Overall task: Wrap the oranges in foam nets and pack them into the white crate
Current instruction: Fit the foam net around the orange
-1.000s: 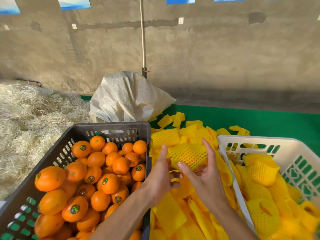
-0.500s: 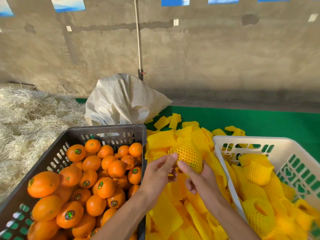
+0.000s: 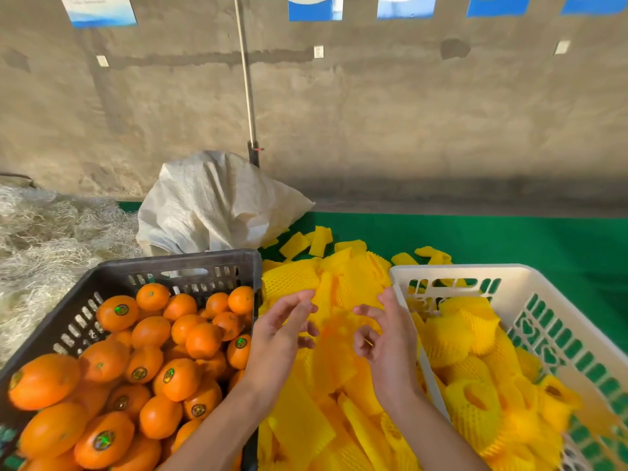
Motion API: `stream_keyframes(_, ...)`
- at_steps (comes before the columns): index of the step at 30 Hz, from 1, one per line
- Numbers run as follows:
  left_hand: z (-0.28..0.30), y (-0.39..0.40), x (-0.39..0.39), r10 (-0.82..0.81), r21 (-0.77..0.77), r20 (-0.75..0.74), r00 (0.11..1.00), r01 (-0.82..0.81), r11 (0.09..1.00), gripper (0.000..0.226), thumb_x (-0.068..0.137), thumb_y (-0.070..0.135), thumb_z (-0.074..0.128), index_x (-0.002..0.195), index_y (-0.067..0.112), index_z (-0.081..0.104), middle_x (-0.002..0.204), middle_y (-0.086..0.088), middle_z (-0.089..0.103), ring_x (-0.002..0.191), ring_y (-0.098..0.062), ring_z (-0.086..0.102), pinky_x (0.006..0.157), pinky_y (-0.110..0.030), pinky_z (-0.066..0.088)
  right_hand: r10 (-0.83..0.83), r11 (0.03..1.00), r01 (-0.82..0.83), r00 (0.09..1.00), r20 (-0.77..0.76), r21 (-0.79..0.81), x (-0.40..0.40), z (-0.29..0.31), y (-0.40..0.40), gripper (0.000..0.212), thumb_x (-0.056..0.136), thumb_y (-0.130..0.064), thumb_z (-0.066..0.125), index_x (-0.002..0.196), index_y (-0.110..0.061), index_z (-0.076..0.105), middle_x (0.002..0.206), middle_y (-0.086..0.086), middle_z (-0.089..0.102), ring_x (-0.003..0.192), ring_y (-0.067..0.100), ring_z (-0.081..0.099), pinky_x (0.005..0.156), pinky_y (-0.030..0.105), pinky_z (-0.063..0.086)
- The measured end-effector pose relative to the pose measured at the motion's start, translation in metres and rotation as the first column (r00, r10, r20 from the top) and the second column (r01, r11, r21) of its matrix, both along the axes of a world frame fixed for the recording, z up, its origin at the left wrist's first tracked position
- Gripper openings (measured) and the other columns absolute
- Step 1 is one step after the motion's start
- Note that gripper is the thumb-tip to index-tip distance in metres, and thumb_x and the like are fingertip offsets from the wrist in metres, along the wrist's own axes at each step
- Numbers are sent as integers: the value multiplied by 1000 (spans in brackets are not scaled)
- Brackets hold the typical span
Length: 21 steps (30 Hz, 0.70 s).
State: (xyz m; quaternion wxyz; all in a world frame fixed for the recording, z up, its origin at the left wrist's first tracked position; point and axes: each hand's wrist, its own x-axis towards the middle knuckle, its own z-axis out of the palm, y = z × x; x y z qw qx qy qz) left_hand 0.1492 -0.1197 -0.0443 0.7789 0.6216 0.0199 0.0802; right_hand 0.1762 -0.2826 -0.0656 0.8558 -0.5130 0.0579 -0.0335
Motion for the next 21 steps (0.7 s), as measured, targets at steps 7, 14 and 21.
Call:
stream_keyframes(7, 4, 2, -3, 114, 165, 168, 979, -142, 976, 19, 105, 11, 58, 112, 10, 75, 93, -3, 70, 73, -19, 64, 63, -29, 53, 129, 737, -8, 983, 129, -676, 0, -14, 1, 36, 93, -32, 72, 125, -31, 56, 111, -12, 65, 65, 20, 68, 51, 30, 55)
stream_keyframes(14, -3, 42, 2, 341, 493, 312, 887, -458, 740, 17, 105, 15, 58, 113, 17, 72, 105, 7, 69, 96, -5, 63, 76, -12, 48, 514, 15, -483, 754, -408, -875, -15, -40, 21, 68, 55, -79, 78, 103, -33, 63, 95, -13, 67, 85, 4, 63, 73, 27, 53)
stream_keyframes(21, -35, 85, 10, 509, 954, -13, 861, -142, 263, 25, 103, 17, 52, 126, 7, 56, 132, -18, 49, 122, -36, 47, 96, -41, 44, 630, 278, -541, 727, -274, -794, -12, -54, 29, 23, 86, -37, 79, 89, -16, 69, 89, 2, 72, 90, 13, 67, 88, 45, 55)
